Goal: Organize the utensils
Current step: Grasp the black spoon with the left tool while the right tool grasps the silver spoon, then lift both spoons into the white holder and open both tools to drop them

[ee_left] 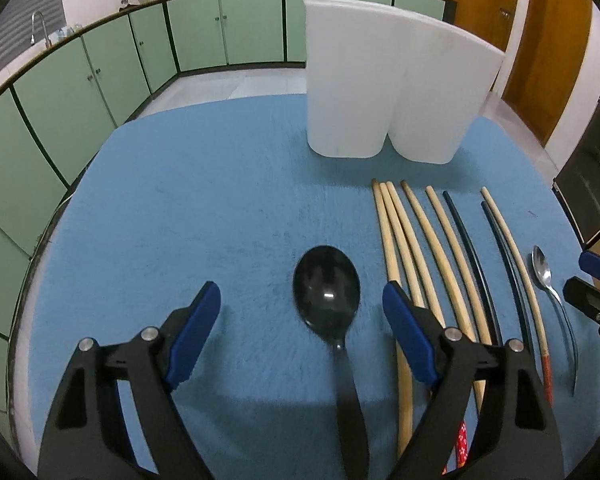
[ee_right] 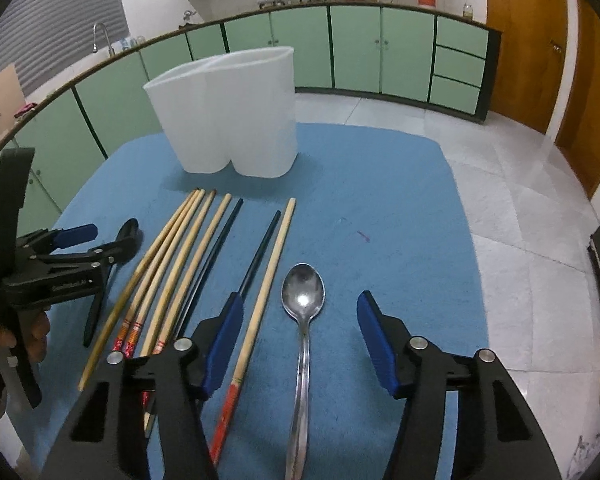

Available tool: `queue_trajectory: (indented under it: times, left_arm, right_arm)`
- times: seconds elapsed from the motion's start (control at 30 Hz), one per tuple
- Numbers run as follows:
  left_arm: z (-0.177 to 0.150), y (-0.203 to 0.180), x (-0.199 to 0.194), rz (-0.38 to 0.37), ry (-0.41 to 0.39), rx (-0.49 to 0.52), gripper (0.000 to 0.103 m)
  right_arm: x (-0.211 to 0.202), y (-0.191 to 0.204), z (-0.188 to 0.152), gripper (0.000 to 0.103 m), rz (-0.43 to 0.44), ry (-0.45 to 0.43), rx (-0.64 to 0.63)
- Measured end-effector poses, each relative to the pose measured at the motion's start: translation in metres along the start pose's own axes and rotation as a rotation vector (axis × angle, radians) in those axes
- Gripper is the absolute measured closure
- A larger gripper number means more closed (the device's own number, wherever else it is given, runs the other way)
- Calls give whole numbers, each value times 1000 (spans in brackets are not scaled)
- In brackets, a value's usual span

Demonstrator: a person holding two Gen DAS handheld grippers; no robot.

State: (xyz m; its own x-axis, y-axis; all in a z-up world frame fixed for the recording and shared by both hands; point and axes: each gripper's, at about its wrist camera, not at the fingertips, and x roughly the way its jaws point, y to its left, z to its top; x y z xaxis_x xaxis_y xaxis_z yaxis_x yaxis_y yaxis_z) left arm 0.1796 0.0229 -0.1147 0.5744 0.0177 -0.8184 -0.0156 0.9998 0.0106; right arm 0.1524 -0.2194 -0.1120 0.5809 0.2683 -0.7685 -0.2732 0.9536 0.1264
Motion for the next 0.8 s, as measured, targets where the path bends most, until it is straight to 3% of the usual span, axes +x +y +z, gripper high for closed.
queue_trajectory:
  times: [0.13,0.43,0.53,0.63,0.67,0.8]
  left_arm:
    - [2,0,8,-23,26,-11,31]
    - [3,-2,13,-38,17,3,36]
    - [5,-4,15,-46,13,3,44]
    - [4,-6,11,-47,3,14,60]
    - [4,-7,10,-49,-2,19,68]
    - [8,-13,12,-67,-9,32,69]
  right_arm:
    - [13,-4,5,54,9,29,5]
    - [35,-8,10,59,-2,72,-4]
    - [34,-9,9,62,-6,72,-12]
    - [34,-7,7,68,-27,70,-29]
    - [35,-7,7,75,-31,68,-30]
    - [34,-7,7,75,-32,61,-21]
